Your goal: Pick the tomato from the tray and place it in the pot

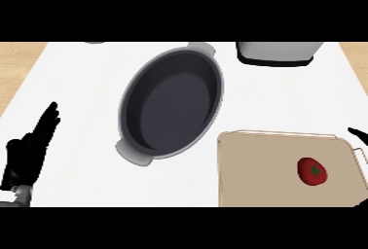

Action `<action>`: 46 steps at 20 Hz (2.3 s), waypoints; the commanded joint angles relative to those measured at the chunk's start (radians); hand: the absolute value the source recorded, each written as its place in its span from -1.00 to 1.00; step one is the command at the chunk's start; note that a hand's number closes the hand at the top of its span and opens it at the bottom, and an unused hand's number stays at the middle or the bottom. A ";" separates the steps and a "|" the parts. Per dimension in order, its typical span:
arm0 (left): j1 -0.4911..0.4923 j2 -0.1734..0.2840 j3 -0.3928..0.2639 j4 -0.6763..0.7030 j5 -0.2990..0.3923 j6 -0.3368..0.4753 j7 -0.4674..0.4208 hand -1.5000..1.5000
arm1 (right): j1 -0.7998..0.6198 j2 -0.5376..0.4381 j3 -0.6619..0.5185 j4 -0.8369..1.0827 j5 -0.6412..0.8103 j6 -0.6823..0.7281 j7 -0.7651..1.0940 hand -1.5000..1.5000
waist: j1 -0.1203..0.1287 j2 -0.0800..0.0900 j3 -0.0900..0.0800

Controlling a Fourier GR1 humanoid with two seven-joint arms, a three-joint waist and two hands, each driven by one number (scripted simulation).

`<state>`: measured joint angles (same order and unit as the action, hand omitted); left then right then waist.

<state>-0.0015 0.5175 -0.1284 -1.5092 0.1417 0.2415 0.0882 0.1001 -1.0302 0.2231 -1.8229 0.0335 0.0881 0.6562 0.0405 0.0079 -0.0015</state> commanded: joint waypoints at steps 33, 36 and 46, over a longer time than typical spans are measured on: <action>0.030 -0.176 0.160 -0.001 -0.190 -0.121 0.015 0.00 | -0.246 0.554 0.041 0.371 0.483 0.321 0.162 -1.00 | -0.041 -0.009 0.001; 0.001 -0.169 0.179 -0.057 -0.185 -0.138 0.096 0.00 | -0.304 0.542 -0.004 0.552 0.513 0.331 0.012 -1.00 | -0.037 -0.008 0.002; 0.026 -0.215 0.190 -0.061 -0.232 -0.149 0.062 0.00 | -0.298 0.592 0.021 0.553 0.616 0.331 -0.092 1.00 | -0.037 -0.008 0.002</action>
<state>0.0398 0.3312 0.0797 -1.5523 -0.0558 0.0727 0.1297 -0.2007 -0.4869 0.2171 -1.3192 0.6084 0.4394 0.6040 0.0014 -0.0109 -0.0130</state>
